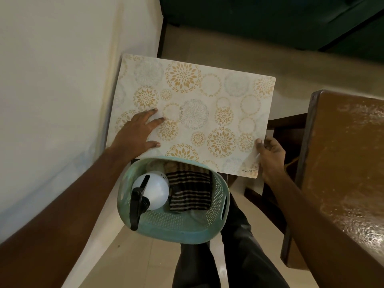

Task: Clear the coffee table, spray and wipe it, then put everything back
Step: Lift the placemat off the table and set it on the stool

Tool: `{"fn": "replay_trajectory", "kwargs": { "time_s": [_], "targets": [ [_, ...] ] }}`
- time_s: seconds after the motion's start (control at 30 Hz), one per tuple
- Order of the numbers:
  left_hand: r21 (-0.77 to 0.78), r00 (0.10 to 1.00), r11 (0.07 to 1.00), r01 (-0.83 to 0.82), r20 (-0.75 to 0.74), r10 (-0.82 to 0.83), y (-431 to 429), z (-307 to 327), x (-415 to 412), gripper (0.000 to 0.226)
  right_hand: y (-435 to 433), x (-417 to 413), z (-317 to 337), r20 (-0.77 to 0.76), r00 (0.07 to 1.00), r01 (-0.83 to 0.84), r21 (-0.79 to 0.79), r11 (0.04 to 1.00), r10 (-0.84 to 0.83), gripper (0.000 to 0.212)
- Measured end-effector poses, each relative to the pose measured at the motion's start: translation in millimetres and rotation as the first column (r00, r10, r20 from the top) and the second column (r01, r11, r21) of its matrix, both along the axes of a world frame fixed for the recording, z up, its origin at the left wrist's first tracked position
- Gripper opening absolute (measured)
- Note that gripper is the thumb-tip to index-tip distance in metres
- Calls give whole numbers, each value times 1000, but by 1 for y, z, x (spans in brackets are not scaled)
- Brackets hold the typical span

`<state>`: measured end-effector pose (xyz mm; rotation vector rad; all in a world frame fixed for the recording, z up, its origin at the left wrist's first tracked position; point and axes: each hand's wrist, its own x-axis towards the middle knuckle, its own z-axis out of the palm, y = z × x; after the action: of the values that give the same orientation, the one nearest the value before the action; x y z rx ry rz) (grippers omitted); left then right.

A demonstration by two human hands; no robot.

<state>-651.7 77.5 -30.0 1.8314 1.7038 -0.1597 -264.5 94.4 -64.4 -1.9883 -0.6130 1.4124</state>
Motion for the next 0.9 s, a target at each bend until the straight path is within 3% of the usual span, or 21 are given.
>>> {"fn": "replay_trajectory", "kwargs": {
  "time_s": [0.43, 0.53, 0.67, 0.77, 0.9],
  "targets": [
    [14, 995, 995, -95, -11, 95, 17, 54, 21, 58, 0, -12, 57, 200, 969, -155, 30, 987, 146, 60],
    [63, 990, 988, -143, 10, 142, 13, 78, 42, 58, 2, -13, 81, 220, 965, -154, 36, 987, 143, 56],
    [112, 974, 968, -225, 45, 221, -1, 115, 75, 59, 1, -15, 115, 100, 983, -164, 98, 981, 155, 49],
    [133, 961, 951, -278, 58, 272, -16, 138, 100, 61, -1, -17, 138, 41, 976, -219, 108, 970, 216, 48],
    [200, 935, 914, -353, 47, 351, -37, 168, 129, 67, -1, -22, 173, 12, 927, -371, 184, 910, 376, 29]
  ]
}}
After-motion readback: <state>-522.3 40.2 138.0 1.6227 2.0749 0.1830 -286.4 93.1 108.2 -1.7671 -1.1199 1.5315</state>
